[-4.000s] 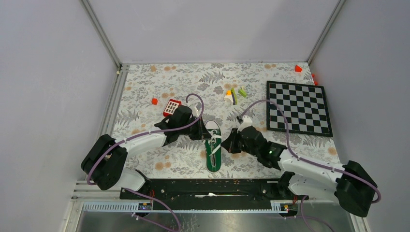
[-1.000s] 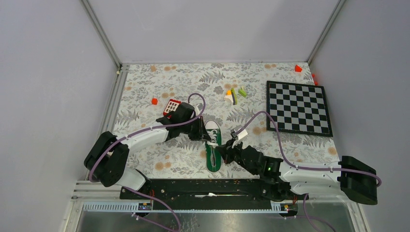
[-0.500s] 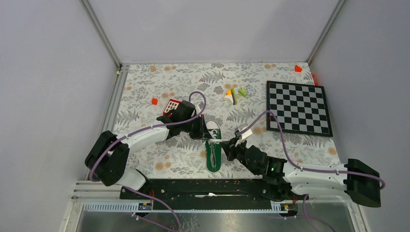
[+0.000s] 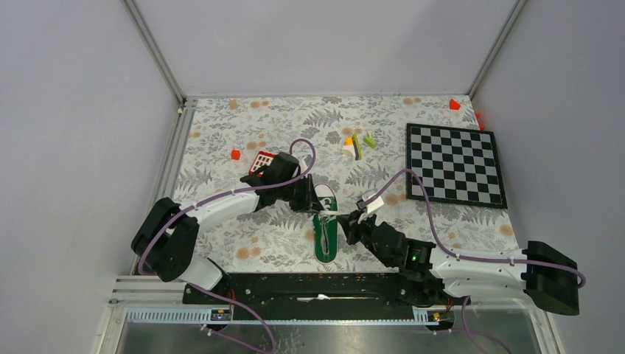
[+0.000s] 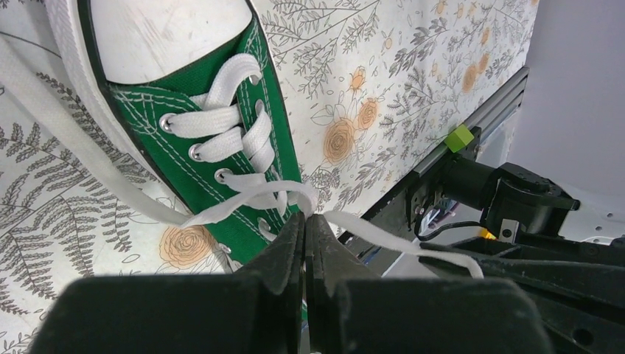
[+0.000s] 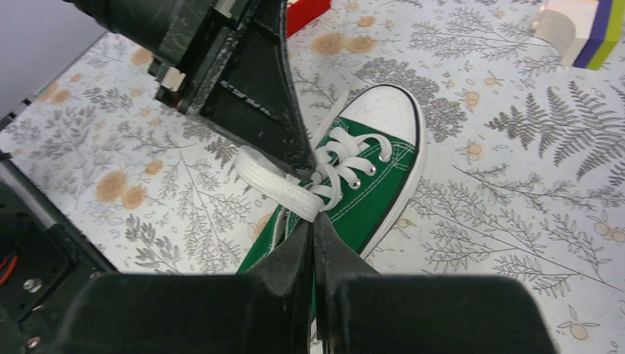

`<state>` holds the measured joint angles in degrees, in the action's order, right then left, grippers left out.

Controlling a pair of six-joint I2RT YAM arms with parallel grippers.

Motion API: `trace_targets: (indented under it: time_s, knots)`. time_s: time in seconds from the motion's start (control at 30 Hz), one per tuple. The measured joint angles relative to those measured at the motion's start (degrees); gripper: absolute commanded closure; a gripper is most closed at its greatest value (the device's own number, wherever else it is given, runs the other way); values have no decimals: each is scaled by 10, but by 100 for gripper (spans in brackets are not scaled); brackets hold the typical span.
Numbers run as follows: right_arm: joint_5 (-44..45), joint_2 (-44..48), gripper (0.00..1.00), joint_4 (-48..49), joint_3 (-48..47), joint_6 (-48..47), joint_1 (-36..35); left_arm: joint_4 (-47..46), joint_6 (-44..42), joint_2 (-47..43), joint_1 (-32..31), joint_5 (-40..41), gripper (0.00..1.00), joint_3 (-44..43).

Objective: Tie the shoes
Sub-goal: Cross the shoelace with the shoelace.

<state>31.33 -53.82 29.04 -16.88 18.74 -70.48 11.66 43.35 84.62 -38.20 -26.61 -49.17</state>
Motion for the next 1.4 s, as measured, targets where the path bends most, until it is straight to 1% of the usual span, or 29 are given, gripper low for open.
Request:
trace_targets:
  time_s: [0.33, 0.57, 0.97, 1.4]
  knots:
    - [36, -15, 100, 17, -13, -44, 0, 22, -3, 16, 0, -7, 100, -18]
    - [37, -20, 100, 35, -17, -54, 0, 28, -7, 22, 0, -9, 100, -35]
    - [35, -83, 100, 90, -17, -68, 0, 55, -16, 22, 0, -9, 100, -42]
    - [36, -84, 100, 122, -17, -83, 0, 59, -19, 22, 0, -9, 100, -45]
